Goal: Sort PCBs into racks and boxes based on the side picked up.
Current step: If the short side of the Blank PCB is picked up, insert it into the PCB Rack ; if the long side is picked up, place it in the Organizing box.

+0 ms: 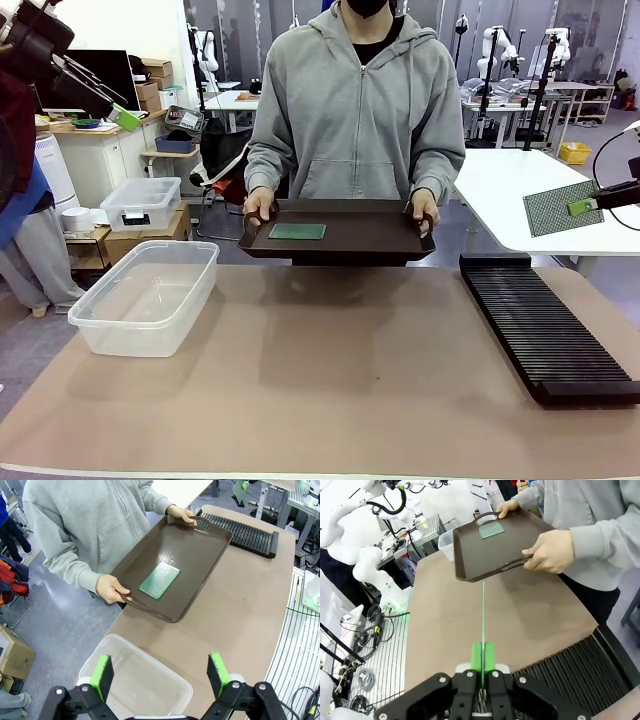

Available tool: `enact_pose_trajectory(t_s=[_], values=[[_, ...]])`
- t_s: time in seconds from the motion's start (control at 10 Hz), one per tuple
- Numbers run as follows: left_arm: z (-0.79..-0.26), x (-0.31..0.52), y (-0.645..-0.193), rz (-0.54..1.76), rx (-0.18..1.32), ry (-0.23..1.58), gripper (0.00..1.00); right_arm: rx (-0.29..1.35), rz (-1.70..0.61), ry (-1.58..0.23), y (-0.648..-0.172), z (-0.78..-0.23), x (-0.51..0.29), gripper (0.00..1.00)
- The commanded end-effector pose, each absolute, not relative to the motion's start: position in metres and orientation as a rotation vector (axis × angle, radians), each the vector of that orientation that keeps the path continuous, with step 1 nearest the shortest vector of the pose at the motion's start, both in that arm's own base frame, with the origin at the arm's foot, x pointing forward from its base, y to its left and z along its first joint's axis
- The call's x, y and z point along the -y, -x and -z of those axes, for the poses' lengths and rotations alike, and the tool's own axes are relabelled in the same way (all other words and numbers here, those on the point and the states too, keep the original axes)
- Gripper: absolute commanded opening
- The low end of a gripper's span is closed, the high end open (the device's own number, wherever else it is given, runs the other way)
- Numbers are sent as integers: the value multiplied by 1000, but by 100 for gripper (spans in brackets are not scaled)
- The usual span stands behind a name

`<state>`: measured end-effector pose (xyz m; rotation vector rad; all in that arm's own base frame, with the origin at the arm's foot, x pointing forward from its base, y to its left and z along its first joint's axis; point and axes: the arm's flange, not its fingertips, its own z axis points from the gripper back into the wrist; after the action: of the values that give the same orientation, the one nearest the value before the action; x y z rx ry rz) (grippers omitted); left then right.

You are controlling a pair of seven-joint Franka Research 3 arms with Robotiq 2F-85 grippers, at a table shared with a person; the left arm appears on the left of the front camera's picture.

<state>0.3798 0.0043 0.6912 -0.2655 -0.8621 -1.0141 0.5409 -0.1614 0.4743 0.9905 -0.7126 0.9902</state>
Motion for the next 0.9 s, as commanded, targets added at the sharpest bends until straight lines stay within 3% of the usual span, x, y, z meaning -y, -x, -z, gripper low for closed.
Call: enact_pose_trajectory(t_s=[0.0, 0.3, 0.5, 0.8], values=[[-691, -5, -379, 1021, 859, 271, 100, 731, -1027, -980, -539, -485, 154, 2], [-691, -5, -379, 1021, 859, 271, 100, 722, -1010, -983, -541, -484, 157, 2], [-691, -5, -379, 1021, 859, 271, 100, 593, -1056, -962, -543, -470, 166, 2], [-691, -5, -379, 1021, 859, 271, 100, 657, -1302, -857, -562, -444, 178, 2]])
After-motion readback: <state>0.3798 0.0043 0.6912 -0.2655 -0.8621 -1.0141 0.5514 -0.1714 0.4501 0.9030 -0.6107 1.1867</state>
